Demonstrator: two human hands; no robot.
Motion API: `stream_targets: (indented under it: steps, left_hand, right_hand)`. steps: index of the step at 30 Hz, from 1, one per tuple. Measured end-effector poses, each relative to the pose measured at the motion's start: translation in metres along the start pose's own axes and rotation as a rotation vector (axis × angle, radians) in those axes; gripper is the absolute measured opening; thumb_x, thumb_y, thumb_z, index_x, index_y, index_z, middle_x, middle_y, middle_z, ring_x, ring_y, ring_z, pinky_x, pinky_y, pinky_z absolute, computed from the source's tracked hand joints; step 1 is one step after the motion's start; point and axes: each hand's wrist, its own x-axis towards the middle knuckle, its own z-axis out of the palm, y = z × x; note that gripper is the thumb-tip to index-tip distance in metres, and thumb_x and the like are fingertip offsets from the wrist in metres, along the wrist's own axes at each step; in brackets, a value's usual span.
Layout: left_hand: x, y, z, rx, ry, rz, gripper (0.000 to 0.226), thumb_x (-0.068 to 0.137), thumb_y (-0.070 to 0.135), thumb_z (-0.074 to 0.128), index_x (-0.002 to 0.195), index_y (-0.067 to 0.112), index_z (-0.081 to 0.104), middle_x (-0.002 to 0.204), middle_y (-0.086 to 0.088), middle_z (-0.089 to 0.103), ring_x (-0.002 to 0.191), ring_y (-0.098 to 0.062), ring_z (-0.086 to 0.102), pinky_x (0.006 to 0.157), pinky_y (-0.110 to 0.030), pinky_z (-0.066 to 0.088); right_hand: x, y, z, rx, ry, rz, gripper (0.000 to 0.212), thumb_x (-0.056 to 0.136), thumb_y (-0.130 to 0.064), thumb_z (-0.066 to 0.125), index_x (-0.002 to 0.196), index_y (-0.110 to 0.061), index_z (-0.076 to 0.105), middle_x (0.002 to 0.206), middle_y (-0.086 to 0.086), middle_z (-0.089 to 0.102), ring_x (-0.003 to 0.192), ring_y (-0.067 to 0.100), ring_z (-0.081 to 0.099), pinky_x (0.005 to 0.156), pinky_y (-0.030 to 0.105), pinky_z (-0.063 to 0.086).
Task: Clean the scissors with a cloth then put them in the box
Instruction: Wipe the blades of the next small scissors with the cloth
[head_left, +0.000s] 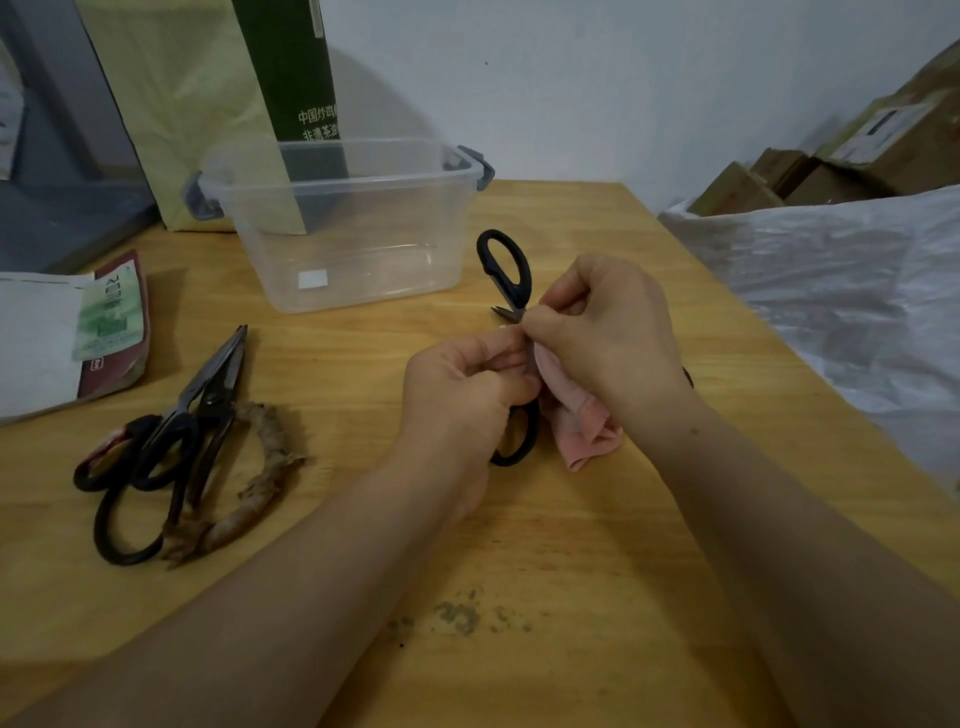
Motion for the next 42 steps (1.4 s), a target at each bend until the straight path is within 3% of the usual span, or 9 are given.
stream_targets:
  steps: [9, 12, 14, 18, 22, 25, 29, 34, 42]
  left_hand:
    - [0.006, 0.005, -0.008, -0.058, 0.157, -0.039, 0.038, 0.073, -0.022, 0.056, 0.084, 0.012, 0.067, 0.078, 0.000, 0.072, 0.085, -0.019, 0.068, 0.079, -0.025, 0.055]
    - [0.009, 0.005, -0.011, -0.067, 0.219, -0.030, 0.037, 0.074, -0.021, 0.056, 0.092, 0.009, 0.067, 0.085, -0.003, 0.070, 0.085, -0.016, 0.067, 0.075, -0.021, 0.054]
    - [0.011, 0.006, -0.012, -0.072, 0.248, -0.026, 0.038, 0.075, -0.020, 0.056, 0.098, 0.008, 0.067, 0.087, -0.003, 0.070, 0.084, -0.014, 0.066, 0.070, -0.018, 0.054]
    - [0.010, 0.005, -0.011, -0.049, 0.240, -0.037, 0.037, 0.074, -0.019, 0.056, 0.091, 0.011, 0.067, 0.090, -0.004, 0.071, 0.090, -0.018, 0.067, 0.075, -0.022, 0.052]
    - [0.010, 0.004, -0.012, -0.045, 0.231, -0.041, 0.038, 0.074, -0.019, 0.056, 0.097, 0.008, 0.068, 0.092, -0.008, 0.072, 0.093, -0.021, 0.067, 0.080, -0.026, 0.053]
    - [0.011, 0.004, -0.012, -0.050, 0.234, -0.050, 0.038, 0.074, -0.020, 0.056, 0.097, 0.008, 0.068, 0.092, -0.007, 0.071, 0.094, -0.022, 0.067, 0.081, -0.027, 0.053]
    - [0.010, 0.006, -0.011, -0.035, 0.230, -0.036, 0.038, 0.073, -0.020, 0.057, 0.091, 0.011, 0.068, 0.089, -0.004, 0.071, 0.093, -0.020, 0.067, 0.084, -0.029, 0.053]
    - [0.007, 0.006, -0.010, 0.002, 0.192, -0.010, 0.039, 0.074, -0.019, 0.057, 0.092, 0.013, 0.070, 0.090, -0.005, 0.072, 0.091, -0.019, 0.067, 0.085, -0.029, 0.052]
    - [0.002, 0.008, -0.004, 0.037, 0.113, 0.023, 0.041, 0.074, -0.020, 0.058, 0.079, 0.020, 0.068, 0.070, 0.009, 0.071, 0.071, -0.003, 0.066, 0.067, -0.014, 0.053]
  right_hand:
    - [0.017, 0.021, -0.027, 0.500, 0.076, 0.312, 0.009, 0.085, -0.006, 0.062, 0.077, -0.006, 0.067, 0.055, 0.003, 0.052, 0.040, 0.006, 0.043, 0.040, 0.020, 0.037]
    - [0.022, 0.035, -0.031, 0.035, 0.031, 0.226, 0.026, 0.092, -0.004, 0.053, 0.113, -0.012, 0.067, 0.101, 0.007, 0.065, 0.083, 0.006, 0.061, 0.068, 0.022, 0.048]
    - [0.018, 0.034, -0.033, -0.311, 0.093, 0.096, 0.048, 0.090, 0.004, 0.046, 0.129, -0.021, 0.057, 0.131, 0.006, 0.049, 0.120, 0.018, 0.047, 0.090, 0.026, 0.039]
    - [0.011, 0.021, -0.024, -0.165, 0.057, -0.238, 0.040, 0.088, 0.001, 0.049, 0.120, -0.018, 0.065, 0.124, -0.001, 0.058, 0.116, 0.012, 0.048, 0.097, 0.018, 0.035]
    - [0.010, 0.030, -0.011, -0.373, -0.295, -0.141, 0.045, 0.084, -0.028, 0.069, 0.127, -0.034, 0.058, 0.129, -0.003, 0.058, 0.122, 0.019, 0.047, 0.100, 0.039, 0.043]
    - [0.014, 0.030, -0.019, -0.358, -0.211, -0.049, 0.025, 0.086, -0.019, 0.062, 0.105, -0.035, 0.069, 0.110, -0.007, 0.064, 0.103, 0.014, 0.057, 0.085, 0.035, 0.050]
    - [0.014, 0.020, -0.029, -0.004, -0.012, -0.048, 0.017, 0.090, -0.013, 0.055, 0.090, -0.029, 0.062, 0.086, -0.018, 0.058, 0.078, -0.001, 0.054, 0.065, 0.011, 0.042]
    - [0.011, 0.009, -0.032, 0.605, -0.072, 0.072, 0.023, 0.091, -0.003, 0.052, 0.080, -0.023, 0.059, 0.069, -0.002, 0.061, 0.061, 0.009, 0.055, 0.058, 0.024, 0.045]
    - [0.010, 0.020, -0.005, -0.037, -0.036, -0.198, 0.012, 0.082, -0.020, 0.072, 0.082, -0.031, 0.071, 0.095, -0.007, 0.049, 0.094, 0.008, 0.046, 0.075, 0.017, 0.036]
